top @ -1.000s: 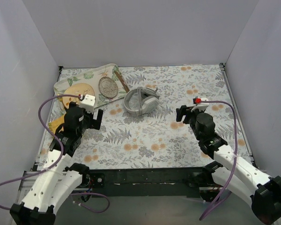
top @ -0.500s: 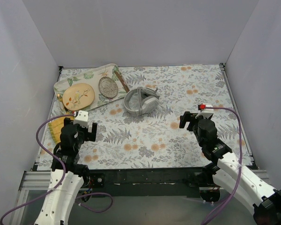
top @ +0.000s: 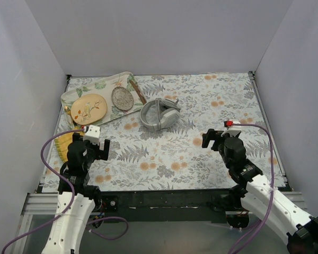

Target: Wrap the headphones

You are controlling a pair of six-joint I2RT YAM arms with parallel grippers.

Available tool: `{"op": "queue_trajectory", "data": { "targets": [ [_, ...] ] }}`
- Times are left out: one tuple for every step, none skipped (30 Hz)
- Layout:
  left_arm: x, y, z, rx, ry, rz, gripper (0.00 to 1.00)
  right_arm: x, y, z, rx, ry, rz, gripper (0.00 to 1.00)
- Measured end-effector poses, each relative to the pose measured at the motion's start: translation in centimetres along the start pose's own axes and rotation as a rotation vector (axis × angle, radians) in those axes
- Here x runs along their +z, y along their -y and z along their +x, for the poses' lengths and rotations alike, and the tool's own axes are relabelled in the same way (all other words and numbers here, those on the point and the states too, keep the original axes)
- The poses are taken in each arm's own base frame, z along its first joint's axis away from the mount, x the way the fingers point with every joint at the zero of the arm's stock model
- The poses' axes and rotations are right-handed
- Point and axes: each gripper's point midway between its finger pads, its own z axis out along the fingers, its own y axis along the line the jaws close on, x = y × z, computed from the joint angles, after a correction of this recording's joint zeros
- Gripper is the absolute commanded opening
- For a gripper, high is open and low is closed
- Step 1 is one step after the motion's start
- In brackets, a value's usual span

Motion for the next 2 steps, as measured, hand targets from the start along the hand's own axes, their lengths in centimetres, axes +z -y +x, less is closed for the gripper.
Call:
{"op": "queue_trajectory", "data": {
  "targets": [
    [0.00, 0.02, 0.01, 0.001, 0.000, 0.002, 0.98, 0.00, 0.02, -0.01, 0.005, 0.001, 0.002, 0.99],
    [0.01, 0.06, 0.03, 0.002, -0.001, 0.004, 0.98, -0.01, 0.04, -0.05, 0.006, 0.002, 0.003, 0.99]
  ]
}}
